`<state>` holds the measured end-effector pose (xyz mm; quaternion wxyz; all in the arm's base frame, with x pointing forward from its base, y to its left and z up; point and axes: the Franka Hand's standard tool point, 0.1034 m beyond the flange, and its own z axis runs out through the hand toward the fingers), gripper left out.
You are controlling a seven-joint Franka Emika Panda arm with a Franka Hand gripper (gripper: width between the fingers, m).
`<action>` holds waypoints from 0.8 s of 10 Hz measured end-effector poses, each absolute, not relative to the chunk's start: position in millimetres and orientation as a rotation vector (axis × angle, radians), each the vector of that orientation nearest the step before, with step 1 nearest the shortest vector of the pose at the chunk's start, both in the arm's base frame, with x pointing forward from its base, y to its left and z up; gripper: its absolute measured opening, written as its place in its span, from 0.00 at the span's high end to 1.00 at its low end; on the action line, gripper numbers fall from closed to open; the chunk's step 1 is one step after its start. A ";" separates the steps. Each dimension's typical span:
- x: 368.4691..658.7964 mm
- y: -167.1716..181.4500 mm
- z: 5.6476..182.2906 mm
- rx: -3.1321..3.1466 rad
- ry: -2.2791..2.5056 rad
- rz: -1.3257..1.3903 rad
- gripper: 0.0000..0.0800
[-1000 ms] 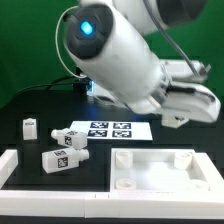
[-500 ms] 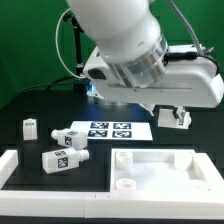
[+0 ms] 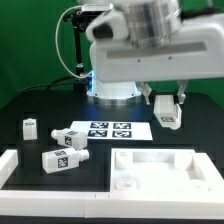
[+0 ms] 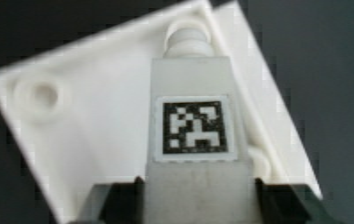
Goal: Assemble one leg
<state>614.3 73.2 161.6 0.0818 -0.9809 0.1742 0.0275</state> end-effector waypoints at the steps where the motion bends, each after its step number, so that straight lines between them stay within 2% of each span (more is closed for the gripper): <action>1: 607.4 79.3 160.1 -2.935 0.514 -0.006 0.64; 3: 614.9 85.4 159.0 -2.919 0.518 -0.218 0.64; 5: 620.8 107.9 152.9 -2.992 0.352 -0.379 0.64; 8: 640.9 103.9 156.7 -2.962 0.223 -0.639 0.64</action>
Offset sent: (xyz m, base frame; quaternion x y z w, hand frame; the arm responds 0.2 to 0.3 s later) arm 0.0049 -0.0084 -0.0178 -0.1436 0.1765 -0.1399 0.9637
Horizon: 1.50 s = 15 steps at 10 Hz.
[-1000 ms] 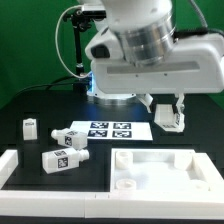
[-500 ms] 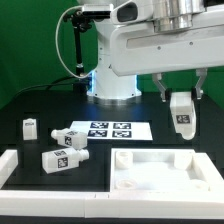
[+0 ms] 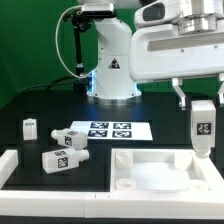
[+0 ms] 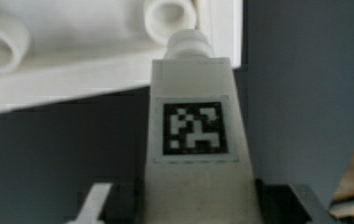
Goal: Assemble one leg
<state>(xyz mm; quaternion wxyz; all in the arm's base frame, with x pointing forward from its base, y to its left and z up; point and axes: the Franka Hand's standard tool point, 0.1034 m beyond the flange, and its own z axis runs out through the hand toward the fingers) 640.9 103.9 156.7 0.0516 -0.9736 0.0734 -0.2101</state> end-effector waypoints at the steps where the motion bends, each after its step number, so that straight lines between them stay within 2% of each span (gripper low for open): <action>1: 642.2 108.1 159.6 -2.955 0.214 -0.655 0.64; 2: 645.8 116.1 163.6 -2.892 0.211 -0.794 0.64; 8: 635.3 121.0 145.2 -2.957 0.037 -0.783 0.64; 10: 631.8 128.6 133.7 -2.959 0.003 -0.787 0.64; 12: 630.5 116.1 121.8 -2.976 -0.039 -0.797 0.64; 15: 639.4 104.0 123.0 -2.991 -0.085 -0.810 0.64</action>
Offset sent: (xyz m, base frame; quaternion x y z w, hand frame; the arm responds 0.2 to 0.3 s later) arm 0.0000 0.0000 0.0000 0.0000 0.0000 0.0000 1.0000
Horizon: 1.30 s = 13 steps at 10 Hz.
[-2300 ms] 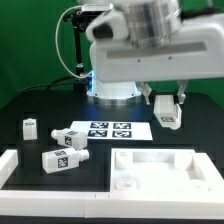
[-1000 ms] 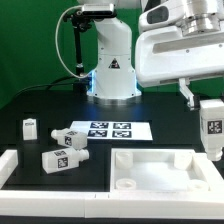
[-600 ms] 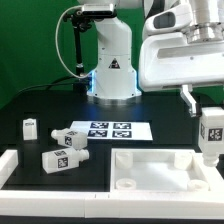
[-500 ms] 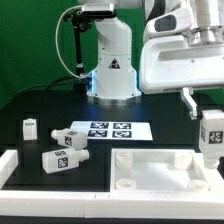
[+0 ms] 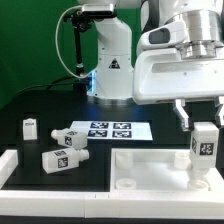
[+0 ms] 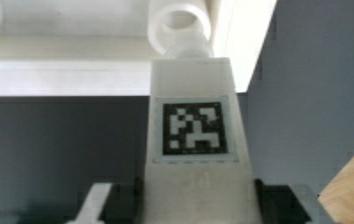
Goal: Assemble one leg
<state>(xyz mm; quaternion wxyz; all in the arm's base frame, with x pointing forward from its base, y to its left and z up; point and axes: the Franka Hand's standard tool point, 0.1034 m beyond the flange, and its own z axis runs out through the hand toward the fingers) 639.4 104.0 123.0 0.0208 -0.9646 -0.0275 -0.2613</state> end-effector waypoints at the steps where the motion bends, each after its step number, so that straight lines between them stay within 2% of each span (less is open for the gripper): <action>1: 642.3 99.9 121.9 -2.991 -0.083 -0.821 0.64; 5: 637.8 103.1 109.4 -2.991 -0.074 -0.811 0.64; 13: 634.6 111.2 109.1 -2.974 -0.070 -0.840 0.64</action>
Offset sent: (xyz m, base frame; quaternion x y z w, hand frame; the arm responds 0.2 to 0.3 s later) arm 0.0053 -0.0008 -0.0041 0.0033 0.0115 0.0021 0.9999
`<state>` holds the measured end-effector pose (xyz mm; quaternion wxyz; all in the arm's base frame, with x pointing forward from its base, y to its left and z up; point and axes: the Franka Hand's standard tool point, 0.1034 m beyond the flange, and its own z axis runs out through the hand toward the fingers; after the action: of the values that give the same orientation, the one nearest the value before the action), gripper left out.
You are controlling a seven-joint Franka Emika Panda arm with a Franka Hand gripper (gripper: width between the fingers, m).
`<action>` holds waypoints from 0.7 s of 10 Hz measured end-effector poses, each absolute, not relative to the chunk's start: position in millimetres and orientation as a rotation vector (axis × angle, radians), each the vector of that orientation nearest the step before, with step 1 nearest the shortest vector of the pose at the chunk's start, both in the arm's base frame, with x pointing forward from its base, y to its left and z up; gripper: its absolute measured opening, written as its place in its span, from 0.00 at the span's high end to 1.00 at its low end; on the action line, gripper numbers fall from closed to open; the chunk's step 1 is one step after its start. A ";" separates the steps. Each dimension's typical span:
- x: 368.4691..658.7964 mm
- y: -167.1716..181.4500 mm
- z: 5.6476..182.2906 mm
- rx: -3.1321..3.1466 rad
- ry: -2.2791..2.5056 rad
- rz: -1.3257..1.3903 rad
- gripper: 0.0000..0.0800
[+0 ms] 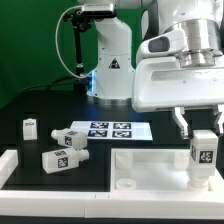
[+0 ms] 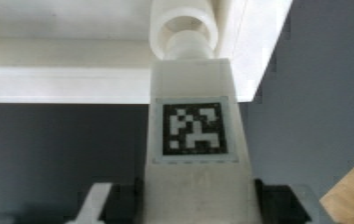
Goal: Assemble one leg
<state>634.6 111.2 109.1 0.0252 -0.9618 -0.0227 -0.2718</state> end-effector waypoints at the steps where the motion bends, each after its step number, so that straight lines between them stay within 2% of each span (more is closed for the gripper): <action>1: 634.1 111.0 109.1 -2.971 -0.072 -0.849 0.64; 7: 631.9 112.0 108.7 -2.965 -0.077 -0.869 0.64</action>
Offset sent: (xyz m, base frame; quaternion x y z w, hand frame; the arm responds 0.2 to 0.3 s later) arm -0.0127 -0.0020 -0.0068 -0.0029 -0.0031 -0.0003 1.0000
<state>631.9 112.0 108.7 0.0254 -0.9590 -0.0250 -0.2811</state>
